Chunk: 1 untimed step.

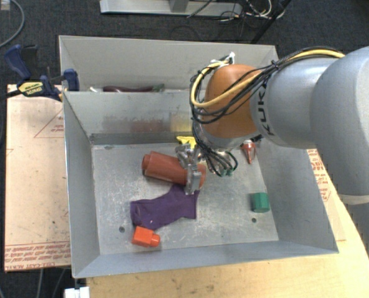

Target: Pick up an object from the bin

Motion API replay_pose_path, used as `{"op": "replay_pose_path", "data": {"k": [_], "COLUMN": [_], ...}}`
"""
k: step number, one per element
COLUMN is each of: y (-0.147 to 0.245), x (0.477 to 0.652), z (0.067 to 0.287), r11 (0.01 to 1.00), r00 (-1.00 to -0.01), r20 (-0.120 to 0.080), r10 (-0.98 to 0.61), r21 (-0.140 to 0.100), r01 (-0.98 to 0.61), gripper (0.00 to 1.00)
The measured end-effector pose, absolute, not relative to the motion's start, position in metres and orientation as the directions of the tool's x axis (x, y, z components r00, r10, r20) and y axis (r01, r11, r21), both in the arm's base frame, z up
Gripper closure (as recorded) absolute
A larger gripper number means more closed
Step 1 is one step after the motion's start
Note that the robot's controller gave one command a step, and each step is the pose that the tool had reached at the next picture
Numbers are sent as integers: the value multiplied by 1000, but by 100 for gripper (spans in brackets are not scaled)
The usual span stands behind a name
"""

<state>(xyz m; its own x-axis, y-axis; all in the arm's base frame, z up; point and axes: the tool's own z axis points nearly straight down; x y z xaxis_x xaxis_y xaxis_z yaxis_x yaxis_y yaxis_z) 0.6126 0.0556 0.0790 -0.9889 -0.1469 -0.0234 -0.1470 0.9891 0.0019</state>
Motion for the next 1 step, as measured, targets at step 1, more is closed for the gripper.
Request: {"op": "replay_pose_path", "data": {"k": [1], "y": [56], "x": [612], "z": [167], "r11": [989], "r00": [-988], "r20": [-27], "r10": [-150], "r21": [2], "r01": [-150], "gripper": [100]}}
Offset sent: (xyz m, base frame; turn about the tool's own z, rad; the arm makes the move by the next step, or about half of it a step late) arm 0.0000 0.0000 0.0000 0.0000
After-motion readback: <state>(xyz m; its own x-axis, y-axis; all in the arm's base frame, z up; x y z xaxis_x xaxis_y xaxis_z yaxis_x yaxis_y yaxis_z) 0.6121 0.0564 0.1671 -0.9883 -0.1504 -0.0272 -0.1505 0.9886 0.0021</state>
